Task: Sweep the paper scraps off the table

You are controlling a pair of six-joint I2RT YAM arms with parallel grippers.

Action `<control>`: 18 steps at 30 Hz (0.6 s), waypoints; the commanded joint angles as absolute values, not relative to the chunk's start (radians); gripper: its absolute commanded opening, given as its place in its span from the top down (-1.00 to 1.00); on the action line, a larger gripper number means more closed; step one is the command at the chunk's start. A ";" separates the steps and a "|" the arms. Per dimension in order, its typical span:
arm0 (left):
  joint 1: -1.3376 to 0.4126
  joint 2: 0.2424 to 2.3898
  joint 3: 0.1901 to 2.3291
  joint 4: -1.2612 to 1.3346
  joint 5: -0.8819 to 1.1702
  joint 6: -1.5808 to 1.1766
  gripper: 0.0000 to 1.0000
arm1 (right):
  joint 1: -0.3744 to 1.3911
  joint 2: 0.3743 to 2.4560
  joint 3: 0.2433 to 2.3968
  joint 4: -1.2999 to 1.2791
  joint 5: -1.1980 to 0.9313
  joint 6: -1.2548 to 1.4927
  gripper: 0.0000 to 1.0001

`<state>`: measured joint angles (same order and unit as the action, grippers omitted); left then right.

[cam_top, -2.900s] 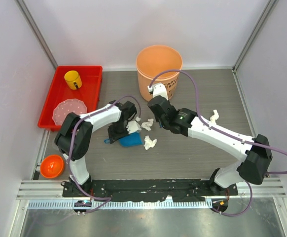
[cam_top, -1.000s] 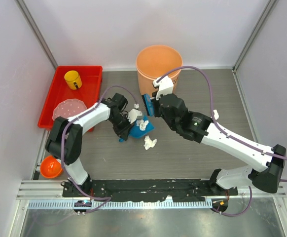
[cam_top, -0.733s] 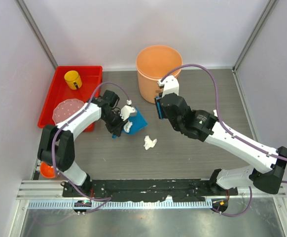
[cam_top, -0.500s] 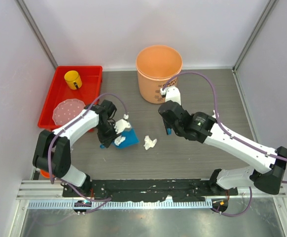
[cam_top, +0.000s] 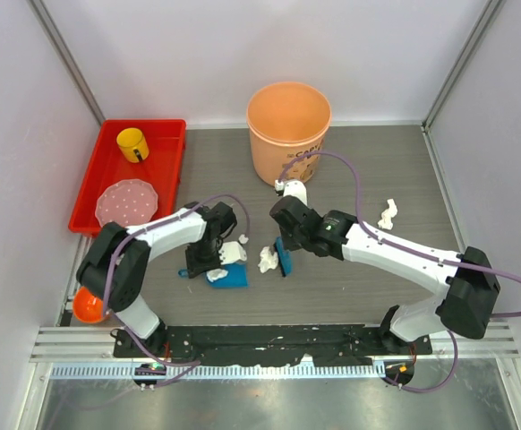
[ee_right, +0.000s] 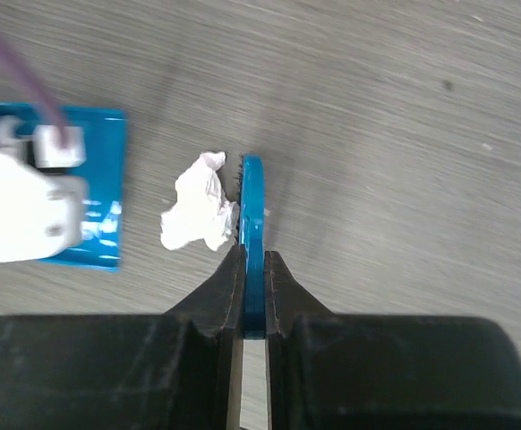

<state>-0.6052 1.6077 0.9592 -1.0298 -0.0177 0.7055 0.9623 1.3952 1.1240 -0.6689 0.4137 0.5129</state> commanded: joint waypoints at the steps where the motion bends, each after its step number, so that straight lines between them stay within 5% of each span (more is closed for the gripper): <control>1: -0.611 1.698 1.028 -0.948 -0.118 0.623 1.00 | 0.965 1.394 1.131 -0.411 0.279 0.543 0.98; 10: -0.623 1.793 1.095 -0.931 -0.089 0.607 1.00 | 0.965 1.431 1.157 -0.304 0.181 0.526 0.99; 18: -0.623 1.795 1.143 -0.943 0.095 0.598 1.00 | 0.960 1.319 1.198 -0.428 0.316 0.488 0.98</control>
<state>-0.6174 1.7851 1.1084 -0.9802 -0.0154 0.6106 0.9573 1.4189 1.1202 -0.4110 0.2790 0.5091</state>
